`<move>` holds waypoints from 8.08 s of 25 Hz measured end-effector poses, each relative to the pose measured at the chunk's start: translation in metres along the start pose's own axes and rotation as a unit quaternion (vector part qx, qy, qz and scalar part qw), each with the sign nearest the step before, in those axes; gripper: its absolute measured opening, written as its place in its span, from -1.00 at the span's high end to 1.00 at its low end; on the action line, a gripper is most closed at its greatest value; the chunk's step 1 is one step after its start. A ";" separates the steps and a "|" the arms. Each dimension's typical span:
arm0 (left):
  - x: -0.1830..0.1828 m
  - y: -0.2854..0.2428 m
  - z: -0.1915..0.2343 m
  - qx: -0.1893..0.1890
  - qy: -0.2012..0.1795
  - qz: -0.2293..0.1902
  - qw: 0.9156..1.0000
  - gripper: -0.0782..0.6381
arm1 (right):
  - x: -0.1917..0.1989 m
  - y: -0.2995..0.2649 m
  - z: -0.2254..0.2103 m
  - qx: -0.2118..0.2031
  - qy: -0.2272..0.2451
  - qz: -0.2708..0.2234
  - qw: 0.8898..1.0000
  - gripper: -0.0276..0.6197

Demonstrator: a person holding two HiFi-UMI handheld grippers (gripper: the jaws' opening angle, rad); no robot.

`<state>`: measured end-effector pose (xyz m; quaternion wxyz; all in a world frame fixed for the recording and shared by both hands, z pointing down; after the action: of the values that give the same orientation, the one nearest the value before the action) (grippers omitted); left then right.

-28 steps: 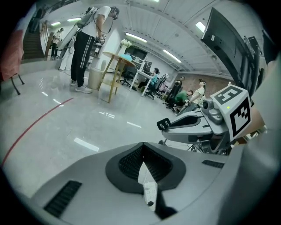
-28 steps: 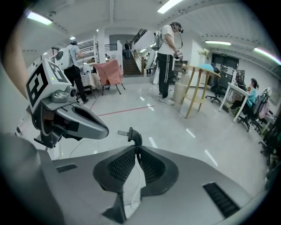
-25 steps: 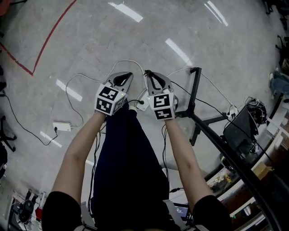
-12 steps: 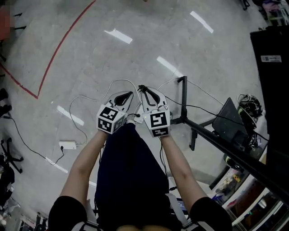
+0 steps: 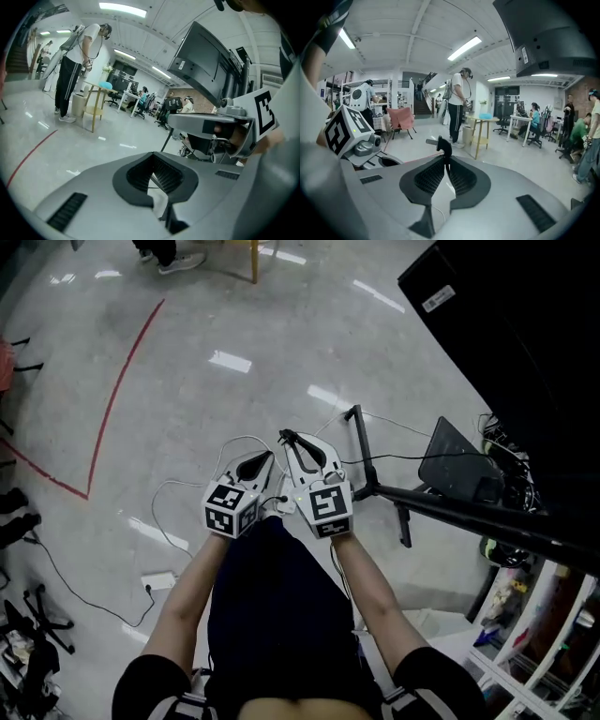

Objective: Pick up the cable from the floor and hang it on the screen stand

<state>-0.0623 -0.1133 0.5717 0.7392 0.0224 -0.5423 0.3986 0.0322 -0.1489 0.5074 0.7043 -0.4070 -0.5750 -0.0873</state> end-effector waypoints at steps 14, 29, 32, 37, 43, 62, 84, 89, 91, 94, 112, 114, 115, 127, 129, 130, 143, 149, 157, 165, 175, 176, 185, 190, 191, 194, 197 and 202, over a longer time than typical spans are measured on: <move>-0.067 0.011 -0.109 0.111 -0.025 -0.008 0.993 0.76 | -0.062 0.124 -0.029 0.057 -0.041 -0.097 0.993 0.74; -0.113 0.008 -0.200 0.249 -0.057 0.006 0.967 0.76 | -0.081 0.243 -0.058 0.145 -0.104 -0.157 0.971 0.74; -0.126 -0.002 -0.214 0.283 -0.074 0.011 0.956 0.76 | -0.085 0.261 -0.070 0.173 -0.112 -0.169 0.964 0.74; -0.146 -0.014 -0.231 0.330 -0.096 0.022 0.939 0.76 | -0.087 0.277 -0.083 0.216 -0.121 -0.173 0.953 0.74; -0.176 -0.027 -0.246 0.395 -0.099 0.035 0.913 0.76 | -0.102 0.284 -0.096 0.266 -0.145 -0.185 0.935 0.74; -0.238 -0.056 -0.289 0.515 -0.129 0.054 0.846 0.76 | -0.170 0.321 -0.147 0.326 -0.142 -0.220 0.908 0.74; -0.331 -0.062 -0.360 0.549 -0.170 -0.013 0.818 0.76 | -0.337 0.381 -0.206 0.310 -0.016 -0.251 0.917 0.74; -0.345 -0.067 -0.380 0.560 -0.190 -0.027 0.806 0.76 | -0.374 0.402 -0.213 0.298 0.003 -0.269 0.916 0.74; -0.352 -0.069 -0.388 0.565 -0.200 -0.034 0.800 0.76 | -0.389 0.411 -0.215 0.299 0.018 -0.273 0.914 0.74; -0.362 -0.071 -0.396 0.567 -0.215 -0.047 0.794 0.76 | -0.413 0.423 -0.213 0.306 0.048 -0.272 0.911 0.74; -0.435 -0.096 -0.462 0.534 -0.275 -0.116 0.791 0.76 | -0.515 0.488 -0.219 0.336 0.124 -0.270 0.894 0.74; -0.444 -0.098 -0.469 0.527 -0.276 -0.122 0.795 0.76 | -0.521 0.495 -0.224 0.340 0.118 -0.273 0.892 0.74; -0.448 -0.099 -0.472 0.524 -0.277 -0.125 0.795 0.76 | -0.523 0.498 -0.226 0.341 0.117 -0.275 0.891 0.74; -0.478 -0.103 -0.490 0.517 -0.288 -0.146 0.793 0.76 | -0.552 0.519 -0.250 0.365 0.114 -0.282 0.880 0.74; -0.479 -0.105 -0.493 0.518 -0.289 -0.142 0.793 0.76 | -0.555 0.526 -0.256 0.377 0.116 -0.280 0.875 0.74; -0.478 -0.106 -0.494 0.518 -0.288 -0.139 0.793 0.76 | -0.556 0.531 -0.259 0.386 0.117 -0.278 0.872 0.74; -0.456 -0.112 -0.501 0.533 -0.289 -0.114 0.787 0.76 | -0.538 0.604 -0.257 0.466 0.124 -0.296 0.825 0.74; -0.446 -0.102 -0.504 0.536 -0.291 -0.111 0.785 0.76 | -0.530 0.638 -0.233 0.481 0.113 -0.327 0.806 0.74; -0.422 -0.085 -0.510 0.545 -0.313 -0.127 0.767 0.76 | -0.497 0.672 -0.185 0.493 0.128 -0.365 0.779 0.74; -0.381 -0.071 -0.506 0.548 -0.314 -0.127 0.765 0.76 | -0.433 0.654 -0.160 0.469 0.113 -0.431 0.763 0.74; -0.348 -0.057 -0.475 0.540 -0.313 -0.110 0.774 0.76 | -0.368 0.618 -0.158 0.439 0.095 -0.491 0.746 0.74; -0.345 -0.057 -0.470 0.538 -0.311 -0.106 0.776 0.76 | -0.362 0.615 -0.159 0.434 0.091 -0.499 0.745 0.74; -0.319 -0.069 -0.447 0.523 -0.291 -0.073 0.797 0.76 | -0.311 0.591 -0.182 0.407 0.046 -0.557 0.723 0.74; -0.308 -0.075 -0.441 0.520 -0.274 -0.059 0.807 0.76 | -0.286 0.570 -0.199 0.361 0.021 -0.624 0.692 0.74; -0.307 -0.076 -0.438 0.519 -0.273 -0.057 0.808 0.76 | -0.282 0.566 -0.202 0.350 0.019 -0.639 0.685 0.74; -0.306 -0.078 -0.432 0.516 -0.277 -0.056 0.809 0.76 | -0.274 0.556 -0.212 0.316 0.018 -0.680 0.661 0.74; -0.305 -0.081 -0.421 0.509 -0.279 -0.051 0.813 0.76 | -0.264 0.551 -0.223 0.284 0.012 -0.723 0.629 0.74; -0.309 -0.086 -0.405 0.495 -0.285 -0.044 0.820 0.76 | -0.245 0.545 -0.239 0.221 -0.006 -0.784 0.580 0.74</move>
<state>0.2792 -0.1580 0.1866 0.4580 0.5213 -0.4568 0.5566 0.4513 -0.0384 0.0320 0.4272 0.3698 -0.6760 -0.4730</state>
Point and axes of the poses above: the fingertips, and each gripper's own axes: y backward along the fingers, z to its left, x out of its underside, the point moved 6 cm from there along y, backward along the fingers, and after that the axes turned 3 degrees about -y, right-handed, at the moved point
